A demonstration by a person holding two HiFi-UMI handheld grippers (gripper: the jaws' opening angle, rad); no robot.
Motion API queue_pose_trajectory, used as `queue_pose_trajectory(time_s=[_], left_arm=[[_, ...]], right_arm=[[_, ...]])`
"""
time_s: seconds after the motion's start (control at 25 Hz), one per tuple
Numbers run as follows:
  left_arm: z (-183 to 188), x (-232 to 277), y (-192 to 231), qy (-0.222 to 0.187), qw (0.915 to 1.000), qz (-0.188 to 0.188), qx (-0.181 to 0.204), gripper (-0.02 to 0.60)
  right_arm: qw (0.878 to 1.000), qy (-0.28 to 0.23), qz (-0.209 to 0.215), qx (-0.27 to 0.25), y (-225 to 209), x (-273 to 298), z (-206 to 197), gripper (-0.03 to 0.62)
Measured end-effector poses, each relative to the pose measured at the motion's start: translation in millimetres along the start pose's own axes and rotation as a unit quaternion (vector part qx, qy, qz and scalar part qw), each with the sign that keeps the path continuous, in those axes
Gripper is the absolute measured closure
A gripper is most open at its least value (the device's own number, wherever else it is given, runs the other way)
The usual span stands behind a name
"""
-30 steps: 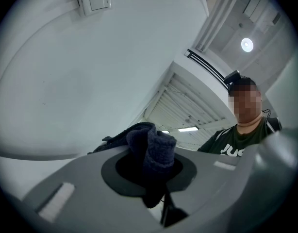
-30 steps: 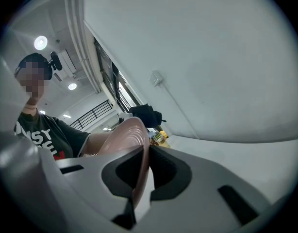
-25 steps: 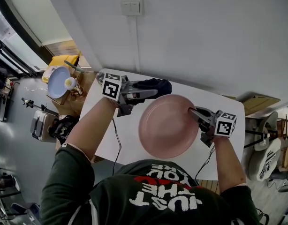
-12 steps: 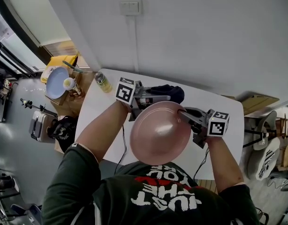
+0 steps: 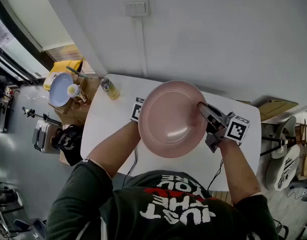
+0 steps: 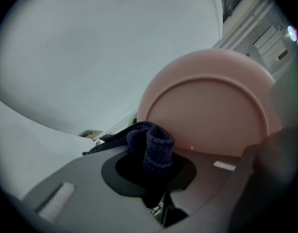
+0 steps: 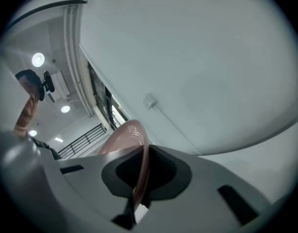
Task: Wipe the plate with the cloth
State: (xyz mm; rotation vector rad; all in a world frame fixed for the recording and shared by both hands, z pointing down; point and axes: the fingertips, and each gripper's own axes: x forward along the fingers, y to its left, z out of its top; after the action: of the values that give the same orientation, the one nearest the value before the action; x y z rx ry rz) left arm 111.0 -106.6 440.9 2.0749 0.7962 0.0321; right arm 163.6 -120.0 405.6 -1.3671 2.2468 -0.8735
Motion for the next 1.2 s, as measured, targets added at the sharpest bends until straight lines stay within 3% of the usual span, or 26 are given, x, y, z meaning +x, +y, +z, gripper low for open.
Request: queue_pose_trajectory(time_s=[0.24, 0.4, 0.48, 0.72, 1.0, 1.2], left_arm=[[2, 10, 19, -0.098, 0.9933, 0.059, -0.018, 0.534], [-2, 12, 30, -0.134, 0.9866, 0.089, -0.029, 0.534], [-10, 16, 24, -0.124, 0.9867, 0.102, -0.025, 0.534], [-37, 22, 13, -0.062, 0.9861, 0.147, 0.047, 0.533], [-41, 34, 19, -0.034, 0.9837, 0.169, 0.054, 0.534], [-50, 47, 7, 0.013, 0.9826, 0.158, 0.096, 0.534]], right_arm=[[0.992, -0.101, -0.071, 0.036, -23, -5, 31, 0.58], [0.981, -0.146, -0.111, 0.068, -40, -10, 36, 0.58], [0.975, -0.165, -0.129, 0.072, -48, -19, 45, 0.58], [0.961, -0.177, -0.197, 0.077, -78, -39, 50, 0.58], [0.959, -0.177, -0.202, 0.084, -84, -33, 45, 0.58], [0.959, -0.174, -0.21, 0.07, -86, -30, 49, 0.58]])
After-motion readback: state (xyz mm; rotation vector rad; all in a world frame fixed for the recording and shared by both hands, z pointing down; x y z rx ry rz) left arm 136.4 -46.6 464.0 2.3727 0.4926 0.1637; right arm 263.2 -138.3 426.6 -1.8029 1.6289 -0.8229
